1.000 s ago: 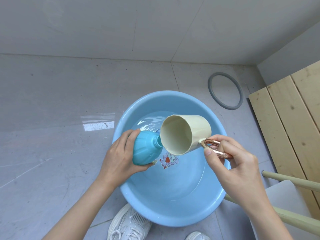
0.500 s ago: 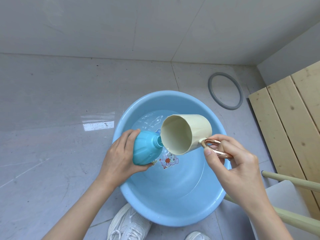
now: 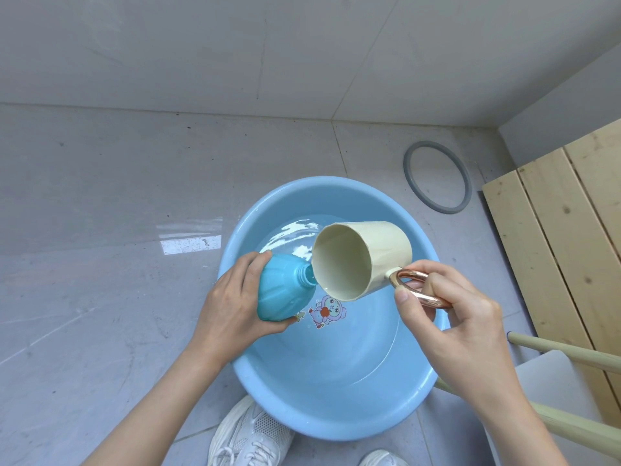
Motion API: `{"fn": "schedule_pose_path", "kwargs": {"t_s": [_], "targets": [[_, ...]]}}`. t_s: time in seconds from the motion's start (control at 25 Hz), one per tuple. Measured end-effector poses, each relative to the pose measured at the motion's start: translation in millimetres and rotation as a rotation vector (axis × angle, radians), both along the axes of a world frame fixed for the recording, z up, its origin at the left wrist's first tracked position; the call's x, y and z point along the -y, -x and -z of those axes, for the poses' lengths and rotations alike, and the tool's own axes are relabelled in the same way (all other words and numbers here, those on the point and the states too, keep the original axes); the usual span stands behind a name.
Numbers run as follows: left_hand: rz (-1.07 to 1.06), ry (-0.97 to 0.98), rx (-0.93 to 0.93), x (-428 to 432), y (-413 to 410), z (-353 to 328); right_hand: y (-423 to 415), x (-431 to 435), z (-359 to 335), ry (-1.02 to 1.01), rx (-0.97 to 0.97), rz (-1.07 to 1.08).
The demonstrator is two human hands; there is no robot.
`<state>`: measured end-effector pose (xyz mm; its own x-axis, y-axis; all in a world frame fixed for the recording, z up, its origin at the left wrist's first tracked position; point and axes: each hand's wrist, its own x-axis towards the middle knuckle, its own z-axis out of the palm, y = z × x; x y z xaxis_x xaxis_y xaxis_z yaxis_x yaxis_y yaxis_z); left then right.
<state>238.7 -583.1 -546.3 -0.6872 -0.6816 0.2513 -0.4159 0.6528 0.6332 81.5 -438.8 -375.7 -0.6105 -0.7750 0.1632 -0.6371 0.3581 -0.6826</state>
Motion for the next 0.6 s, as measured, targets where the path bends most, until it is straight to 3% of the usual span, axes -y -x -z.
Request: {"fn": "schedule_pose_path", "kwargs": {"t_s": [0.6], "targets": [[0.0, 0.003, 0.005, 0.0, -0.2, 0.6, 0.1, 0.8, -1.0, -0.004, -0.041, -0.025]]}}
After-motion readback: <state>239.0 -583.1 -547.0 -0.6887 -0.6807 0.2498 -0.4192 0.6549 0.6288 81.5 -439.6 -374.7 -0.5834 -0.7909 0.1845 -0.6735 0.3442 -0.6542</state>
